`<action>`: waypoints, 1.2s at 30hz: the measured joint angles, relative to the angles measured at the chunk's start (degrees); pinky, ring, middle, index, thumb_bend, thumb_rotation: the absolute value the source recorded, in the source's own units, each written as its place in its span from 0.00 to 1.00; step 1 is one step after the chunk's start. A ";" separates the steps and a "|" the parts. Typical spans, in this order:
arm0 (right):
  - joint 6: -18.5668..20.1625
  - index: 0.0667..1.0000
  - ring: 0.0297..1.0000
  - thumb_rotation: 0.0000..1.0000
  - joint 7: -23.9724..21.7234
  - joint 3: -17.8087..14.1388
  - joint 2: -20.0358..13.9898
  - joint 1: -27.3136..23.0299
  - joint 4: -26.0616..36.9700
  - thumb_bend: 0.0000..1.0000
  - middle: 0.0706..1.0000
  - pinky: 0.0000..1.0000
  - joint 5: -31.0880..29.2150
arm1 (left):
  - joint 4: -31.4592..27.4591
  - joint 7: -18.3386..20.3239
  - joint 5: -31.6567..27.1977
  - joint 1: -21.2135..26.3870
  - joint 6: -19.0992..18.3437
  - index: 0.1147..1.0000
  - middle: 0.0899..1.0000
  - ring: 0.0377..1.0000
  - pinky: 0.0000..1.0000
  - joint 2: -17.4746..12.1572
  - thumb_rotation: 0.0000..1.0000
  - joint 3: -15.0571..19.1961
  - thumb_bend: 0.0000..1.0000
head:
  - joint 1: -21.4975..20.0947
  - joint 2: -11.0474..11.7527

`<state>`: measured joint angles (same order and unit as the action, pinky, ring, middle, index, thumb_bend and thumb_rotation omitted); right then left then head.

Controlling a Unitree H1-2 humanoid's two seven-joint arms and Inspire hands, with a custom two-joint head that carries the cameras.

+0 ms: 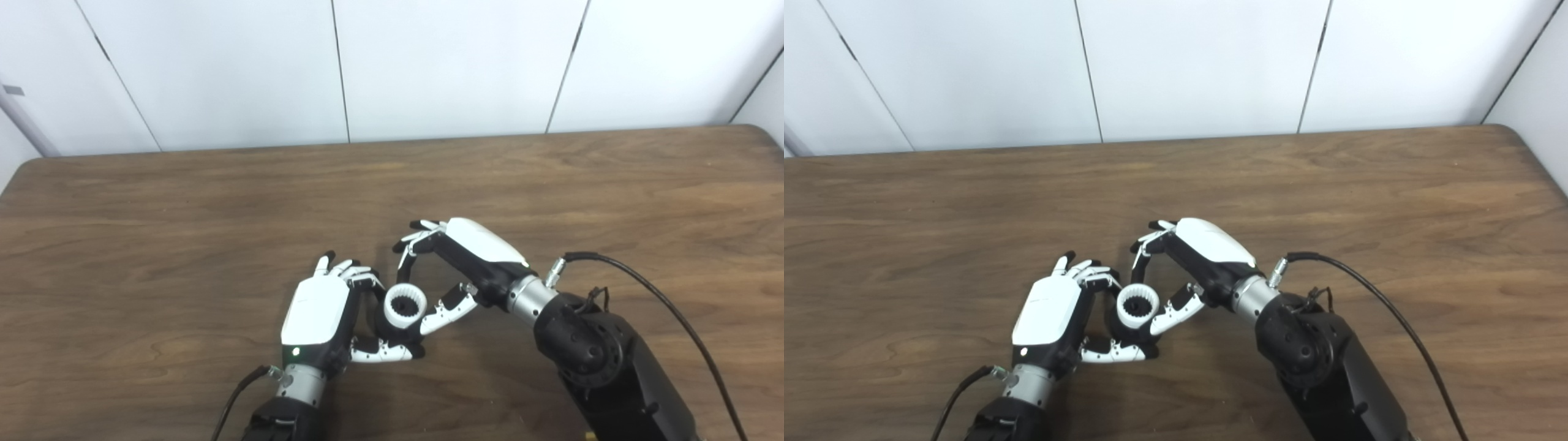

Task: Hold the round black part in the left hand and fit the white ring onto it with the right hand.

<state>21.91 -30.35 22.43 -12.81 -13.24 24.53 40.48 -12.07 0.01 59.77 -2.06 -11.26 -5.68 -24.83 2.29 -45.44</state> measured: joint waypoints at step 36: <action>-2.23 0.54 0.96 0.25 1.11 1.05 -0.71 0.67 -2.12 0.83 0.83 1.00 1.53 | 0.27 -0.18 0.79 0.11 -0.10 0.42 0.74 0.87 1.00 0.52 0.06 -0.71 0.52 | 0.18 -0.18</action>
<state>19.68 -29.24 23.48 -13.53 -12.58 22.41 42.01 -11.80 -0.17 60.56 -1.95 -11.36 -5.16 -25.54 2.46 -45.62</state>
